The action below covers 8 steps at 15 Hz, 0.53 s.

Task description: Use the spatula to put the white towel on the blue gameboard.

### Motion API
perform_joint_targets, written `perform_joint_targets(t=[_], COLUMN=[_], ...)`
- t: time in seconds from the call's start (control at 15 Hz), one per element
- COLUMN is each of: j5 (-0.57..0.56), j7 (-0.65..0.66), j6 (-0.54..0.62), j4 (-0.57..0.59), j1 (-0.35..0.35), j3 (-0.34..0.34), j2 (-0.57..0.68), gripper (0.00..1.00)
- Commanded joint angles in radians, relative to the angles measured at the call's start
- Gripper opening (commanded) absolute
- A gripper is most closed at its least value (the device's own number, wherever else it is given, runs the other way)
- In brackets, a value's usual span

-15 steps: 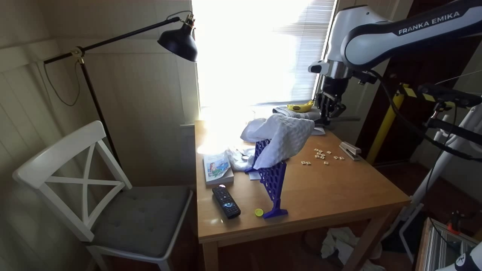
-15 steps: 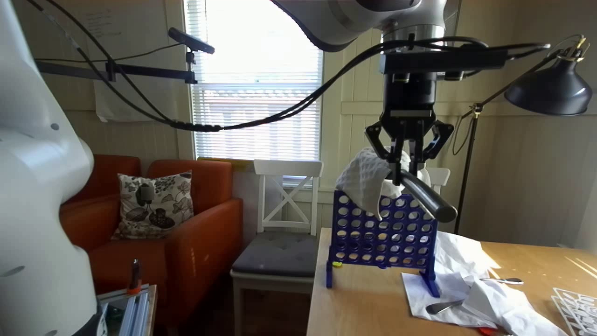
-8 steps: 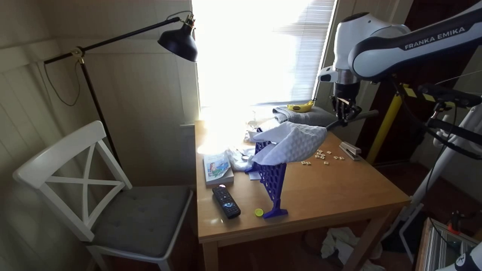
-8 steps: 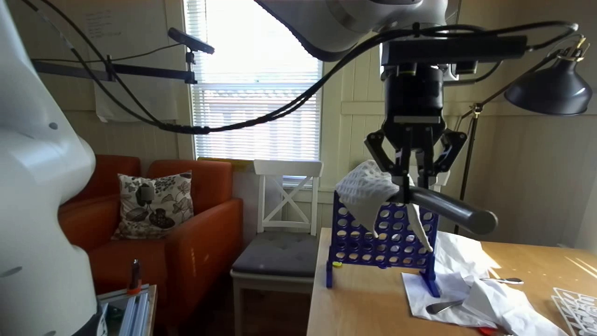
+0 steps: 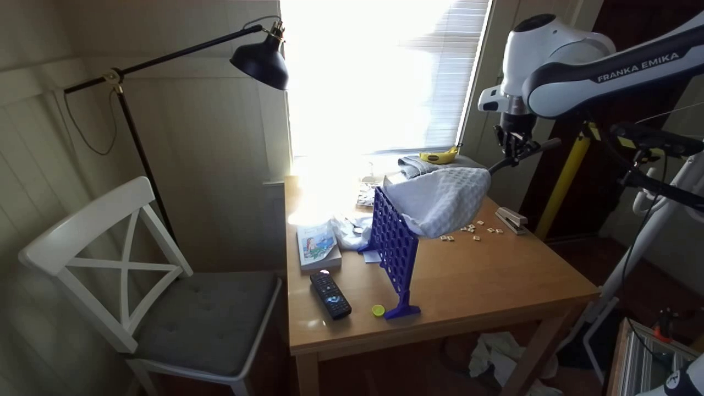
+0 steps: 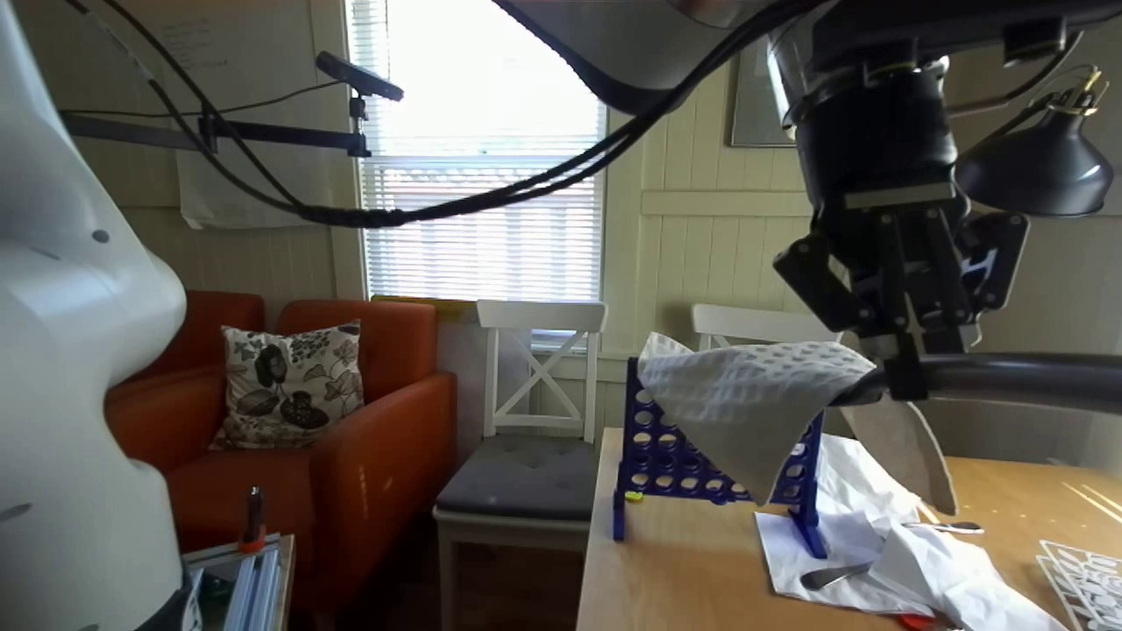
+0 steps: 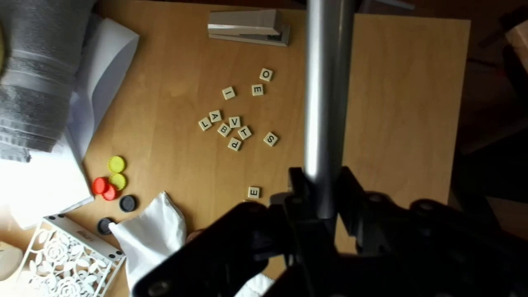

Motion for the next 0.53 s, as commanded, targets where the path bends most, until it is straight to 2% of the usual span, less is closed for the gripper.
perform_joint_targets(t=[0.0, 0.13, 0.2, 0.27, 0.47], j5=[-0.039, -0.002, 0.004, 0.016, 0.085], j7=[-0.116, -0.214, -0.108, -0.134, -0.145], j6=[0.087, 0.146, 0.135, 0.163, 0.133], j4=[0.016, 0.028, 0.026, 0.029, 0.088], j1=[-0.022, -0.025, 0.039, 0.045, 0.119], j3=[-0.030, -0.052, 0.034, 0.036, 0.111], j2=[-0.026, -0.044, -0.043, -0.051, -0.042], gripper=[0.06, 0.06, 0.06, 0.06, 0.06])
